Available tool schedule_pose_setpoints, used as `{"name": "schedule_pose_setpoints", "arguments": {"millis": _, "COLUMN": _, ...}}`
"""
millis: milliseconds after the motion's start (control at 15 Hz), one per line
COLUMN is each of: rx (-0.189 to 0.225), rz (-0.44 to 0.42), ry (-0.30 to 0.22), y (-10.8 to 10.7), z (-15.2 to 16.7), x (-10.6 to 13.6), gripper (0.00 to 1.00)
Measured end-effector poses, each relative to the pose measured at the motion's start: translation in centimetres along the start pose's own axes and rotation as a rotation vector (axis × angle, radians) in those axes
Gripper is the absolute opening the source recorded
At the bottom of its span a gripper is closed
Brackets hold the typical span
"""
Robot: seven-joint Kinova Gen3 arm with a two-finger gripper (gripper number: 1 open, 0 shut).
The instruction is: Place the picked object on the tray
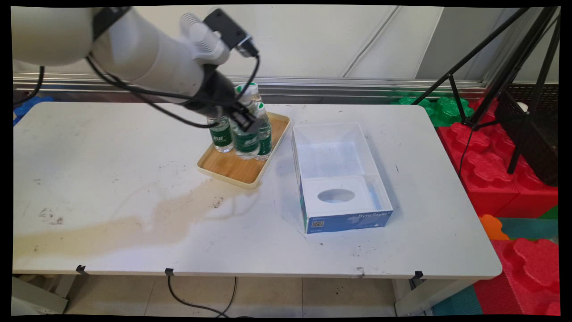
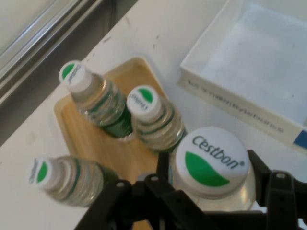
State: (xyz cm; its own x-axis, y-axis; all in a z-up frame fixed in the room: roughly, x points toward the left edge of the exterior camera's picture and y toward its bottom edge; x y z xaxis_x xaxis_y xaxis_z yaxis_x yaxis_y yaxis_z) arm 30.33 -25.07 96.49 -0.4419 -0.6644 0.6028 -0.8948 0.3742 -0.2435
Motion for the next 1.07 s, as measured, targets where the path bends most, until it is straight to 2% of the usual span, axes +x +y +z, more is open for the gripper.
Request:
{"name": "schedule_pose_setpoints", "arguments": {"millis": 400, "rx": -0.002, "rz": 0.014, "ry": -0.041, "y": -2.4, "z": 1.0, "x": -2.2, "gripper": 0.0}}
{"name": "schedule_pose_setpoints", "arguments": {"millis": 1067, "rx": -0.041, "rz": 0.09, "ry": -0.076, "y": -4.2, "z": 6.6, "x": -2.5, "gripper": 0.0}}
